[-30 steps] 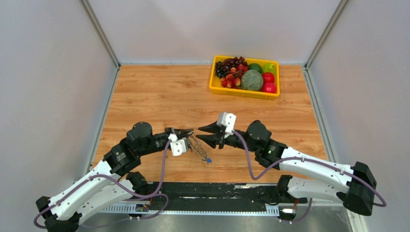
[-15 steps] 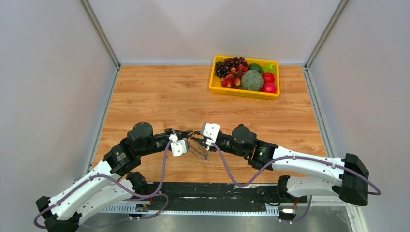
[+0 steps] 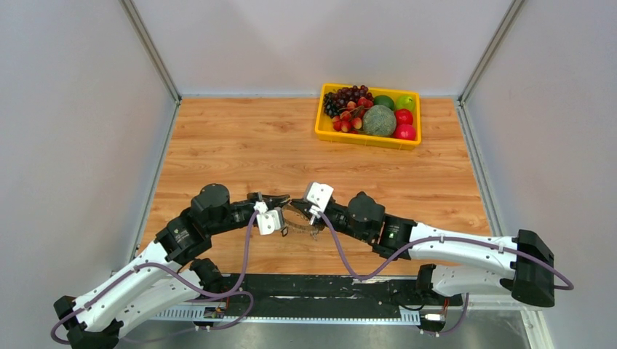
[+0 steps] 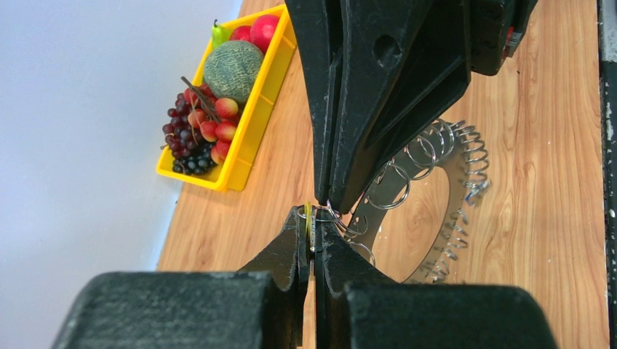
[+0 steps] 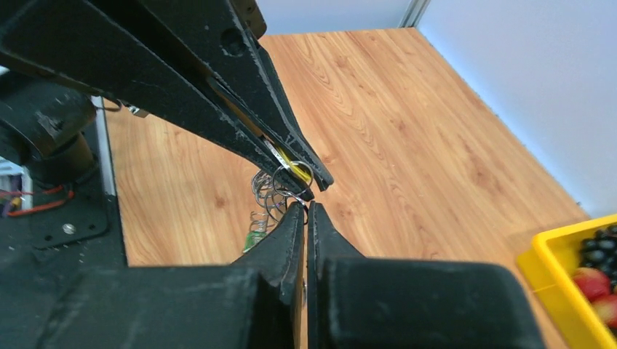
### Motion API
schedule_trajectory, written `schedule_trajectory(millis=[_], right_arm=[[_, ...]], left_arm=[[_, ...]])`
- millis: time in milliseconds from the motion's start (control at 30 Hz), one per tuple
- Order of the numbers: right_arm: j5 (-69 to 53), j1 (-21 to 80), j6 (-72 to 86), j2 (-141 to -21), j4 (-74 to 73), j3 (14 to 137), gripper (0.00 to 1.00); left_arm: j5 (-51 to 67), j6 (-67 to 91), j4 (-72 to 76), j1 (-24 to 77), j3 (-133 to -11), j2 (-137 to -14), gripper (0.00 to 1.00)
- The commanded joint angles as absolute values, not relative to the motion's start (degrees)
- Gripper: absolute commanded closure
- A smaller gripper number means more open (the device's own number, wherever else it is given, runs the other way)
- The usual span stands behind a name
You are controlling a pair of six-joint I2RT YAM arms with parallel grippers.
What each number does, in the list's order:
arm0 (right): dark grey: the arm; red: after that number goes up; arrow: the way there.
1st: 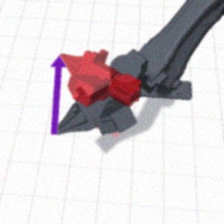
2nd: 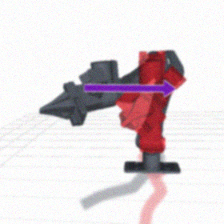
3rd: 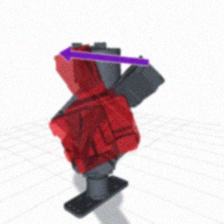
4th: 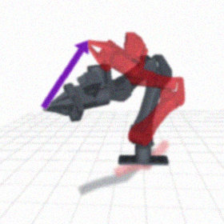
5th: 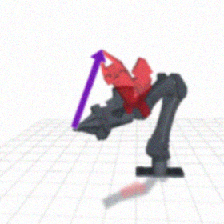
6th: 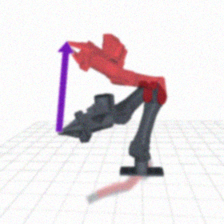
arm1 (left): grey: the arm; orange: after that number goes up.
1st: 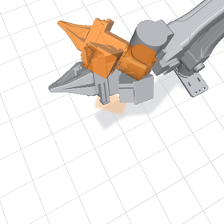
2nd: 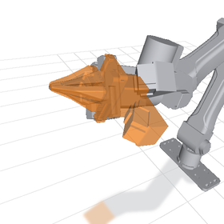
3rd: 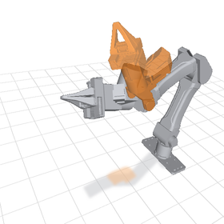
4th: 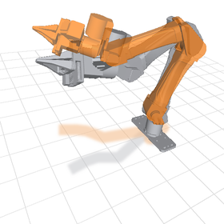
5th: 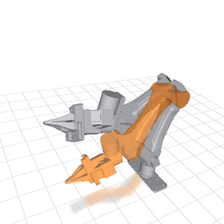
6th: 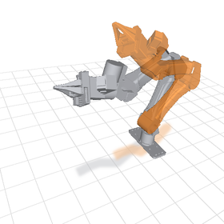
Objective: Remove the keys from the keyring
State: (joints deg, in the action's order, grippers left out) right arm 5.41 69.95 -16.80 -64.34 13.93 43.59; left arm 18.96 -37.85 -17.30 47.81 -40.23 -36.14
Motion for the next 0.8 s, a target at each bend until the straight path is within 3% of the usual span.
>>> schedule_trajectory(millis=[0,533,567,633,667,767], right_arm=[[9.3,70.0,-1.9,-61.5,25.4,40.9,1.0],[19.8,69.7,34.8,-60.4,52.0,29.9,0.99],[19.7,69.6,34.7,-60.4,51.3,30.1,0.9],[20.2,69.6,33.1,-59.7,48.0,31.5,0.58],[20.2,69.6,30.7,-59.1,46.0,32.0,0.47],[19.9,69.6,20.7,-57.3,38.4,35.1,0.41]], left_arm=[[19.7,-38.8,-14.2,47.7,-40.9,-35.3,1.0],[19.9,-38.9,-14.4,47.7,-41.0,-35.2,1.0],[19.9,-38.8,-14.4,47.7,-41.0,-35.2,1.0],[19.9,-38.8,-14.5,47.7,-41.0,-35.2,1.0],[19.8,-38.8,-14.5,47.7,-41.0,-35.0,1.0],[19.7,-38.9,-14.5,47.7,-41.0,-34.9,1.0]])
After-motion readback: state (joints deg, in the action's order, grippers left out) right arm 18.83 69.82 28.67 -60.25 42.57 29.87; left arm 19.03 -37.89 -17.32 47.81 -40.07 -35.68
